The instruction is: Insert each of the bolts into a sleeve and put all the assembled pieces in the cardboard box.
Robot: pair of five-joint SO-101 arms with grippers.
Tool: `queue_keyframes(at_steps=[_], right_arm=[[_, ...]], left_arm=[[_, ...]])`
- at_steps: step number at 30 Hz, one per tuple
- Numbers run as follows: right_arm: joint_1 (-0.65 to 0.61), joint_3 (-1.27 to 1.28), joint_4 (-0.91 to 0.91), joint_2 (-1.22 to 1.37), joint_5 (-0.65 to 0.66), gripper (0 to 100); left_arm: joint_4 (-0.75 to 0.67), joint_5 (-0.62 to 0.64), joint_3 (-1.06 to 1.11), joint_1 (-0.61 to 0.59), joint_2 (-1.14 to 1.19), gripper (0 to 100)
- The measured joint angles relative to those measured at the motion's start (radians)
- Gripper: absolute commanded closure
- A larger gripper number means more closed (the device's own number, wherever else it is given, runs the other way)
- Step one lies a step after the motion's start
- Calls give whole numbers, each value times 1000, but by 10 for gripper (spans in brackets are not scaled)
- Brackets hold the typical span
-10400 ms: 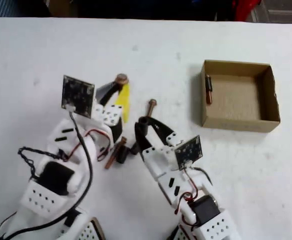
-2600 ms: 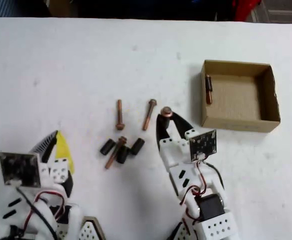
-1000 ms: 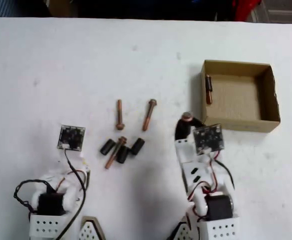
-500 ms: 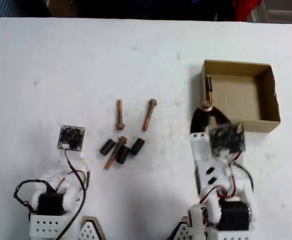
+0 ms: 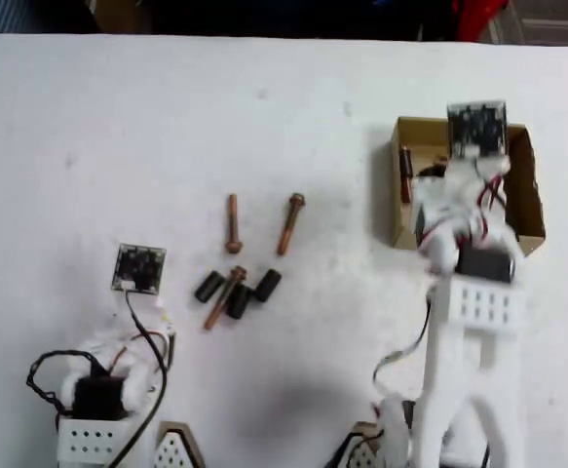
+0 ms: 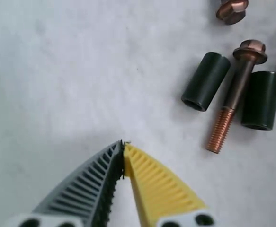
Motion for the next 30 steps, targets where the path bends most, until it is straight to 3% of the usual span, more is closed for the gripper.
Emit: queue_keyframes(at_steps=[15,30], right_arm=[[34,-589,3,812,0,981],[35,-1341,281,1409,0,980]], left_arm=[[0,0,0,0,0,974],[0,0,0,0,0,973]])
